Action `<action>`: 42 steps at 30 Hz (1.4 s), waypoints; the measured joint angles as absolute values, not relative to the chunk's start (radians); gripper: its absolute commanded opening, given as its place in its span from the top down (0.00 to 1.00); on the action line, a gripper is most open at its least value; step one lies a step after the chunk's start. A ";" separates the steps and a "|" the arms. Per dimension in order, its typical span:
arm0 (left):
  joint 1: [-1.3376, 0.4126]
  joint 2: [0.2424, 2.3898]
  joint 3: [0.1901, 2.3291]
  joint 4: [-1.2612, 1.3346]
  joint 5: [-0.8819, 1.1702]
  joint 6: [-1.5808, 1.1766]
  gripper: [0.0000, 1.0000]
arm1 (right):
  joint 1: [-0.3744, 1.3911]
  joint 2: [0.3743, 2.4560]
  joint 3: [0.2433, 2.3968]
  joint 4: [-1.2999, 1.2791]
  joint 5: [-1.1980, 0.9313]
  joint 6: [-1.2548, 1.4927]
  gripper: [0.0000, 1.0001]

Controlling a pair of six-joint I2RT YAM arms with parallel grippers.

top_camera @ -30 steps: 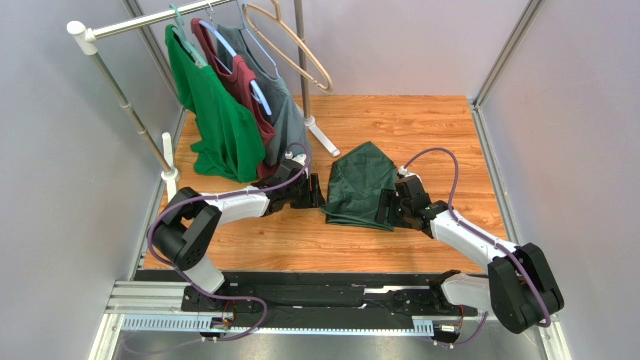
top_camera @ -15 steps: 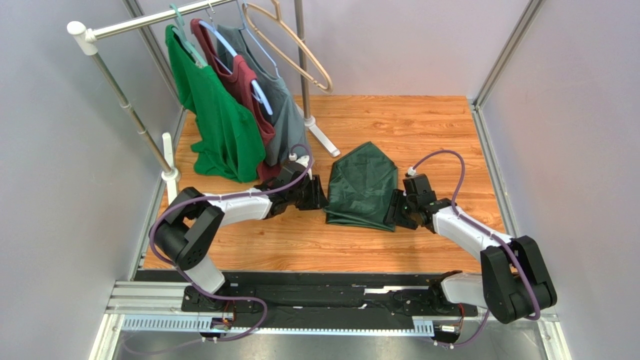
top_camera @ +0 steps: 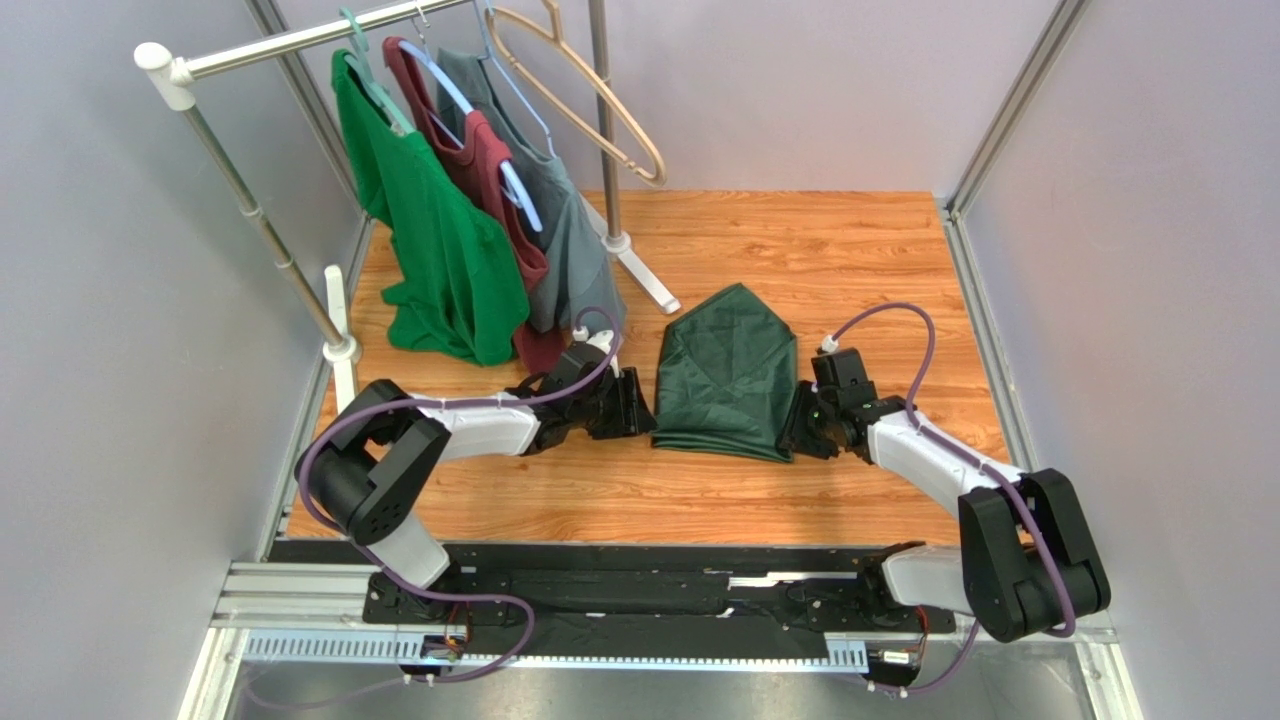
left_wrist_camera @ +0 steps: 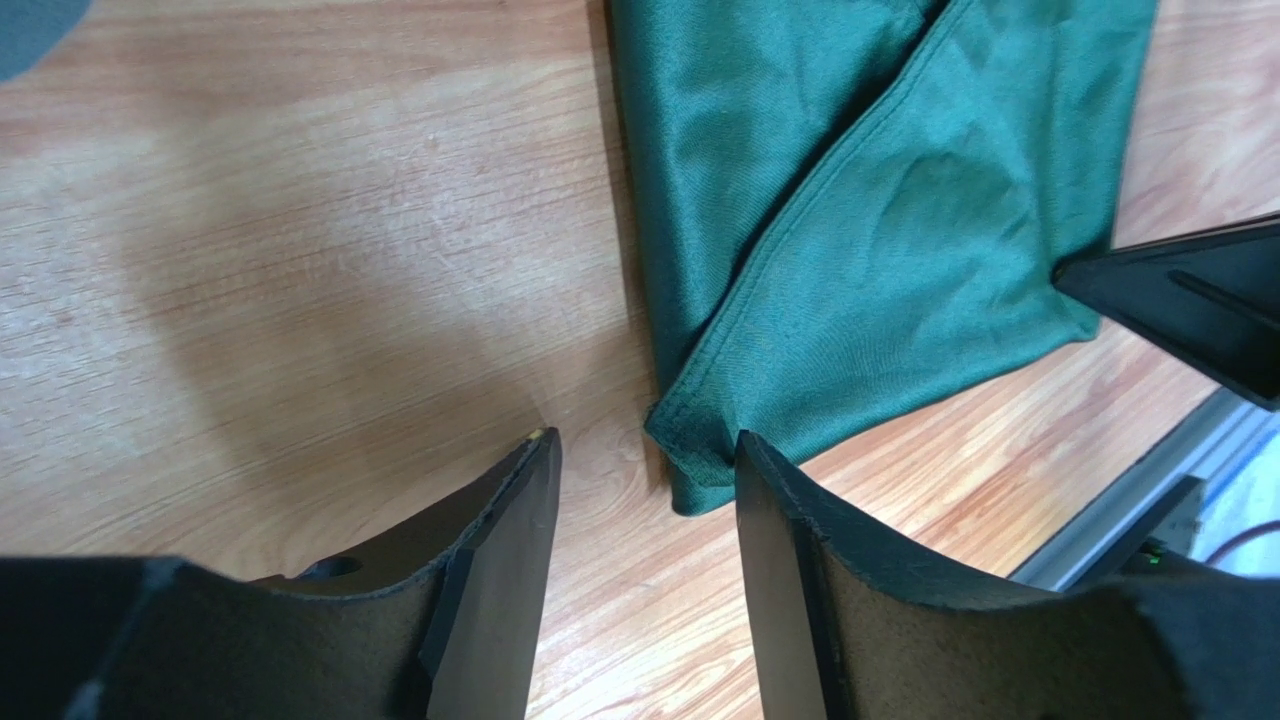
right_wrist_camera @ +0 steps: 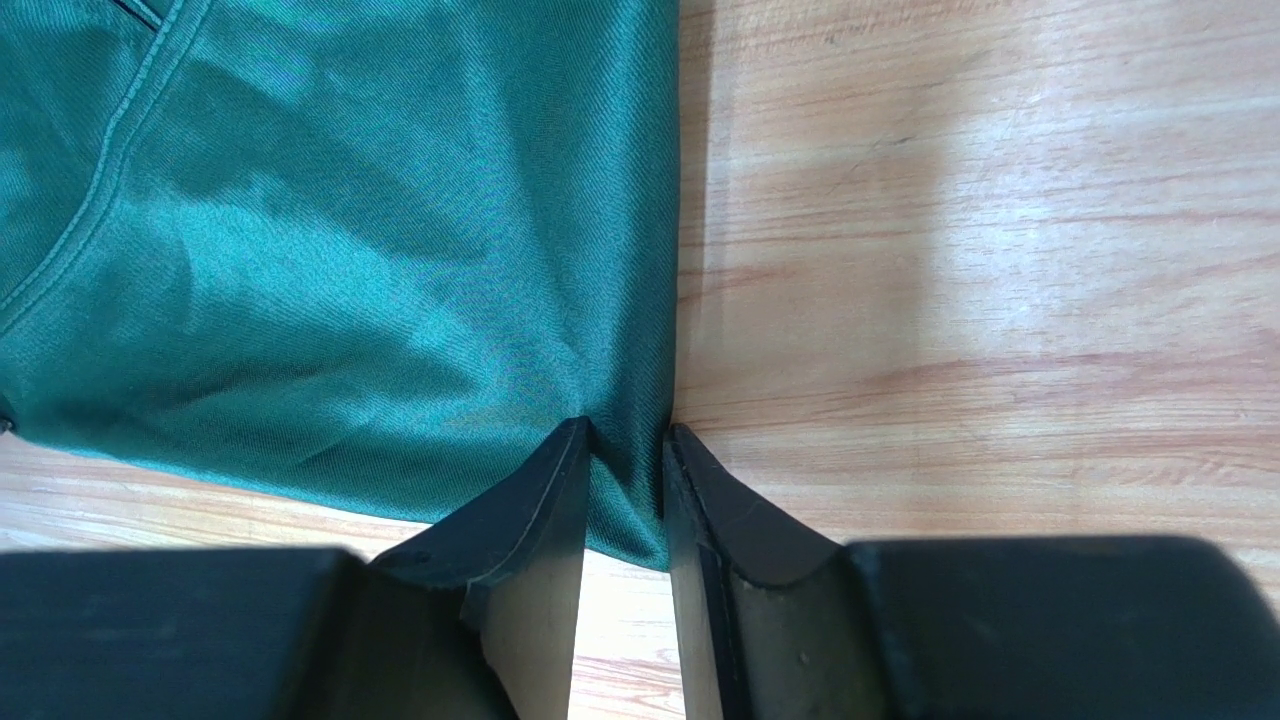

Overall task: Fold the napkin, place the utensils inside, and roll it up
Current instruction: Fold the napkin

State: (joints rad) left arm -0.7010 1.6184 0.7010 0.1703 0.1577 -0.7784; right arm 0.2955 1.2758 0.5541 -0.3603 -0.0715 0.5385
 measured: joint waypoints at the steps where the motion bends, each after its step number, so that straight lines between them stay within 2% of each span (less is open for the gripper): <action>1: -0.701 1.618 0.694 0.186 0.160 -0.786 0.43 | 0.295 1.276 0.554 -0.360 -0.072 0.538 0.69; 2: -0.701 1.618 0.685 0.202 0.165 -0.796 0.43 | 0.293 1.276 0.554 -0.360 -0.072 0.538 0.68; 6: -0.702 1.618 0.661 0.253 0.183 -0.829 0.43 | 0.293 1.276 0.554 -0.357 -0.078 0.544 0.50; 9: -0.704 1.626 0.651 0.286 0.199 -0.852 0.44 | 0.294 1.272 0.556 -0.347 -0.096 0.548 0.42; 12: -0.710 1.633 0.646 0.310 0.208 -0.868 0.48 | 0.293 1.250 0.555 -0.359 -0.100 0.543 0.39; 17: -0.718 1.642 0.642 0.327 0.208 -0.884 0.55 | 0.293 1.154 0.556 -0.407 -0.106 0.520 0.37; 24: -0.719 1.645 0.642 0.334 0.208 -0.892 0.56 | 0.327 1.051 0.587 -0.426 -0.111 0.474 0.38; 38: -0.726 1.662 0.642 0.348 0.208 -0.900 0.55 | 0.553 1.181 0.637 -0.324 -0.092 0.439 0.39; 42: -0.735 1.668 0.642 0.361 0.208 -0.908 0.55 | 0.558 1.223 0.637 -0.274 -0.097 0.439 0.40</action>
